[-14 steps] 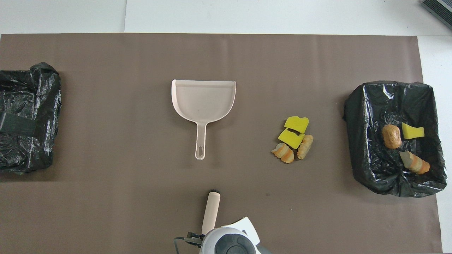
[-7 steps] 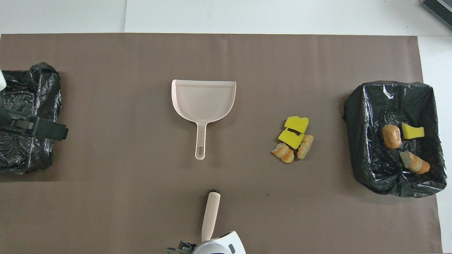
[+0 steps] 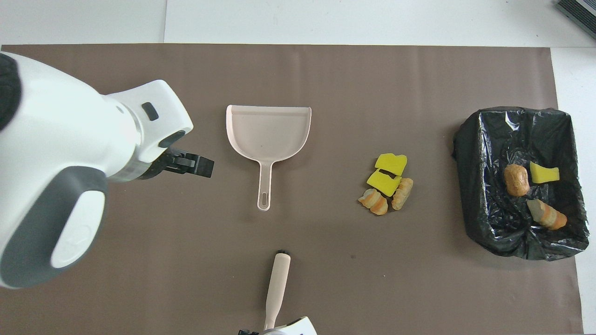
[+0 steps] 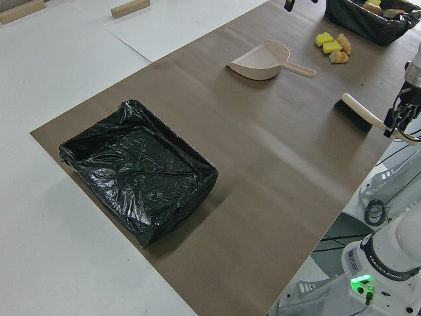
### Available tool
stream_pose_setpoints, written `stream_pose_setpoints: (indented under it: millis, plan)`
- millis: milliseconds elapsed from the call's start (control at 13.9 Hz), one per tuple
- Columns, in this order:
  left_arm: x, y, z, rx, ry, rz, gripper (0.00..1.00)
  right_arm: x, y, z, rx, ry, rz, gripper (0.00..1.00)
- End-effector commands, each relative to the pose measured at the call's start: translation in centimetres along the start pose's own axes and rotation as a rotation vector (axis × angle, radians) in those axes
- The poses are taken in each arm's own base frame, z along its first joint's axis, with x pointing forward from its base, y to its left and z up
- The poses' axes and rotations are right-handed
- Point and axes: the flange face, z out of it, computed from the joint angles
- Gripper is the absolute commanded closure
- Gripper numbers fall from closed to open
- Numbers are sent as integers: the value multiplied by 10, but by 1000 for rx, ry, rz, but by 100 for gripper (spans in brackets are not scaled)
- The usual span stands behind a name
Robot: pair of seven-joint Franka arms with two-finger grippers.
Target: Sweep and dump trash in bin
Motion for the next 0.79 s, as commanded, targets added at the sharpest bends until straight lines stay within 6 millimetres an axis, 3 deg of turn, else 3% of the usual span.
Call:
stream_pose_setpoints:
  millis: [0, 216, 289, 505, 722]
  plan:
    - [8, 18, 52, 4, 10, -15, 0, -1, 1, -5, 31, 0, 29, 100]
    - [25, 73, 134, 79, 1, -14, 0, 6, 0, -9, 39, 11, 39, 100]
    - [30, 81, 155, 72, 25, -45, 0, 8, -2, -15, 43, 12, 27, 100]
    - [19, 86, 202, 74, 18, -37, 0, 30, 13, -51, 16, 0, -10, 100]
    - [18, 82, 221, 47, 76, -39, 0, 54, 54, -102, -85, -16, -58, 100]
